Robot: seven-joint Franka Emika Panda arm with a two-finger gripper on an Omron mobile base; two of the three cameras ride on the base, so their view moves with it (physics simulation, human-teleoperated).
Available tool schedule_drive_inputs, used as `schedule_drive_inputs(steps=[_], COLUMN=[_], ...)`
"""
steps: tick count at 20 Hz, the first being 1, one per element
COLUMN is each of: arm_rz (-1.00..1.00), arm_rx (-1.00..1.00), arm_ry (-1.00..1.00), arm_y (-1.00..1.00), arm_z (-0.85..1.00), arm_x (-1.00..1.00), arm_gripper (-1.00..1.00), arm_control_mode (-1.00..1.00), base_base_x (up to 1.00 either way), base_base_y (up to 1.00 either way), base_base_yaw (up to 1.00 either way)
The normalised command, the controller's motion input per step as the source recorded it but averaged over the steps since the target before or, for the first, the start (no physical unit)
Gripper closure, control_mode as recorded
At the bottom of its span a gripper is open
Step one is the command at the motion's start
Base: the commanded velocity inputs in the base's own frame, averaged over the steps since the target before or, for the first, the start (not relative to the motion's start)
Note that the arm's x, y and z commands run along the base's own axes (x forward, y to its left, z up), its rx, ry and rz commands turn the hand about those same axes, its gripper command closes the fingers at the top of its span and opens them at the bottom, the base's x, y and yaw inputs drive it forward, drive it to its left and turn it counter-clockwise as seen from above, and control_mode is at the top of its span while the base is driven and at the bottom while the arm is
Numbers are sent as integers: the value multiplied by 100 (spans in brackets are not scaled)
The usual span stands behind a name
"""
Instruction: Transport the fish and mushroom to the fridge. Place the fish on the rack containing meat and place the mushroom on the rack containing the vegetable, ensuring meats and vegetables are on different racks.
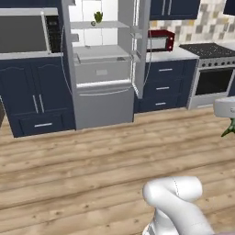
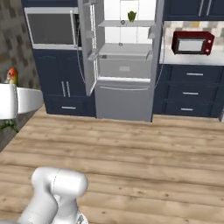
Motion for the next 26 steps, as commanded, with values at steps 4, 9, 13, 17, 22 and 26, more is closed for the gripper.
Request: schedule_drive_inputs(steps=[4,9,13,17,22,26], arm_rz=[0,0,0,0,0,0], arm_rx=[0,0,0,0,0,0], arm_ry=[0,0,0,0,0,0], arm_y=[0,0,0,0,0,0], arm_z=[0,0,0,0,0,0], arm_x=[0,0,0,0,0,0], arm_gripper=[100,100,100,100,100,100], arm_control_mode=[100,100,100,100,100,100], base_base_x=[100,100,100,100,100,100], base_base_y=[-10,-3,-13,-24,-40,-24], base_base_yaw=[0,0,0,7,8,3])
